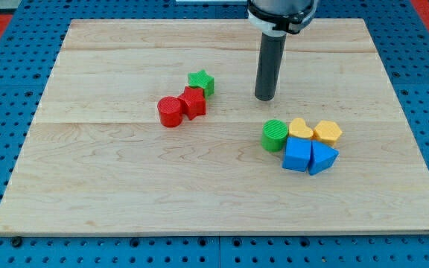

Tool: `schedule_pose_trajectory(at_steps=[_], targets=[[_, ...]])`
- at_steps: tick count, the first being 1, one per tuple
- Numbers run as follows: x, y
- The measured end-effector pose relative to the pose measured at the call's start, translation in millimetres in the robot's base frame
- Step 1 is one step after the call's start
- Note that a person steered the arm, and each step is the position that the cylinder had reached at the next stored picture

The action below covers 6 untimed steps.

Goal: Separate the yellow heart and yellow hexagon

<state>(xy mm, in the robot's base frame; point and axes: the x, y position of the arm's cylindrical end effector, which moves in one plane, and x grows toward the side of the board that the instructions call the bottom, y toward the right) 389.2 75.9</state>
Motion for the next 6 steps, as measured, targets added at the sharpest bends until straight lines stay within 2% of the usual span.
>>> schedule_pose_trajectory(at_steps=[1, 2, 4, 5, 6], targets=[[60, 3], [73, 11], [45, -10], [78, 87], [42, 87]])
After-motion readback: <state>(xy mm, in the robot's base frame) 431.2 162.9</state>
